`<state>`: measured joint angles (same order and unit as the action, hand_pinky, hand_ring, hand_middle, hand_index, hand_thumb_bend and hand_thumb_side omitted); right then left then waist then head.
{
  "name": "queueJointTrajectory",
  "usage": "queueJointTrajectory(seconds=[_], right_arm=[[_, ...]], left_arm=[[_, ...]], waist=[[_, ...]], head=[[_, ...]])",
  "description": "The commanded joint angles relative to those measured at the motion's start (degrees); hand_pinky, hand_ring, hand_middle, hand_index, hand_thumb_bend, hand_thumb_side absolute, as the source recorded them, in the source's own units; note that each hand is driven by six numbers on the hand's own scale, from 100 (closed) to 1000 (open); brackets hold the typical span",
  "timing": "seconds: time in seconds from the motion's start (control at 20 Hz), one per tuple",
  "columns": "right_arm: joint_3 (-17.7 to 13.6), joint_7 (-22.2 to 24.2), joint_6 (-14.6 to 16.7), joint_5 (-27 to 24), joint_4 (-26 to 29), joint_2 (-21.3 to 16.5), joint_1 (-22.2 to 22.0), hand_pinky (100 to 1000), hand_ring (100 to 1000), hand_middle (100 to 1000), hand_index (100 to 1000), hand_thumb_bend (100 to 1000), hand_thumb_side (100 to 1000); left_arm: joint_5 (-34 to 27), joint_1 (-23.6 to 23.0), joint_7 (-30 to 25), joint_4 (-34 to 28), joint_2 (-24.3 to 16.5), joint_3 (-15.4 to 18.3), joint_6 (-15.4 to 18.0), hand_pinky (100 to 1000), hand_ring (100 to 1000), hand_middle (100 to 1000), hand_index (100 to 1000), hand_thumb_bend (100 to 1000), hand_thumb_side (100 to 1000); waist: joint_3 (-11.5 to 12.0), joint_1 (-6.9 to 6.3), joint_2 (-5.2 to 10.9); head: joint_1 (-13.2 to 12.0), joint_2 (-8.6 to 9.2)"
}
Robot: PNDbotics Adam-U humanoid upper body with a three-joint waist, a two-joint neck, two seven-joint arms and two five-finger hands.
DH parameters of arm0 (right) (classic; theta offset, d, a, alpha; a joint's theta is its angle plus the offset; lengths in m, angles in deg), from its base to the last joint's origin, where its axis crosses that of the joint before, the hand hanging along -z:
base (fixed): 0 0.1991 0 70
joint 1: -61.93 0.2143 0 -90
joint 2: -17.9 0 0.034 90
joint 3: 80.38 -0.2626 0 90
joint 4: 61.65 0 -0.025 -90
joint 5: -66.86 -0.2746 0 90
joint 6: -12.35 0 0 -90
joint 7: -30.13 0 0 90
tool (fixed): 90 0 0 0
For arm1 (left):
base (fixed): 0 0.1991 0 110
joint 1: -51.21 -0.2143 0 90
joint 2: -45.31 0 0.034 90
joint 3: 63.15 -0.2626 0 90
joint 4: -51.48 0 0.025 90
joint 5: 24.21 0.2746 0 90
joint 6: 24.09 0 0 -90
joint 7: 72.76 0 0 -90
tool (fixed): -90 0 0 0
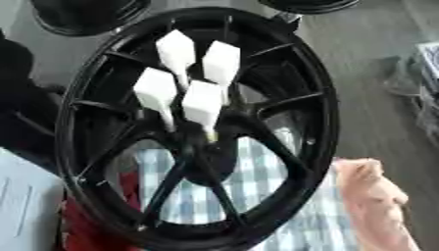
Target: Pull the pin out of the wheel hub.
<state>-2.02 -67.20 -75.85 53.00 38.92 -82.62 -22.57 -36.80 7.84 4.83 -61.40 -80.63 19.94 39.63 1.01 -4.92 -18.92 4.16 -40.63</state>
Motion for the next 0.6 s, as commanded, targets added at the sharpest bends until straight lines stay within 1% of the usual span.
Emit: queueJointTrajectory(seconds=[0.05, 0.35, 0.6], right_arm=[[-0.7, -0.3, 0.1, -0.3, 1.4, -1.8, 0.4, 733, 807, 866, 861, 100, 487], [-0.7, -0.5, 0.1, -0.3, 1.4, -1.8, 0.4, 733, 807, 866, 861, 100, 487], [-0.7, -0.5, 0.1, -0.3, 1.5, -1.8, 0.5, 733, 807, 866, 861, 100, 484]], left_arm=[[-2.2, 0.2, 3.4, -0.4, -1.9, 0.2, 0.1, 565, 661, 634, 746, 100, 689], [-4.8, -0.5, 9.0, -1.5, -2.2, -1.4, 0.0, 564, 660, 633, 745, 100, 689], [-5.5, -0.6, 10.2, -1.7, -2.3, -1.8, 0.0, 561, 652, 625, 734, 100, 686]], waist=[[-0.1, 0.2, 1.05], [-0.2, 0.22, 0.96], [-0.2, 0.22, 0.96]], head=[[-0.1, 0.4], [-0.1, 0.48], [-0.1, 0.52]])
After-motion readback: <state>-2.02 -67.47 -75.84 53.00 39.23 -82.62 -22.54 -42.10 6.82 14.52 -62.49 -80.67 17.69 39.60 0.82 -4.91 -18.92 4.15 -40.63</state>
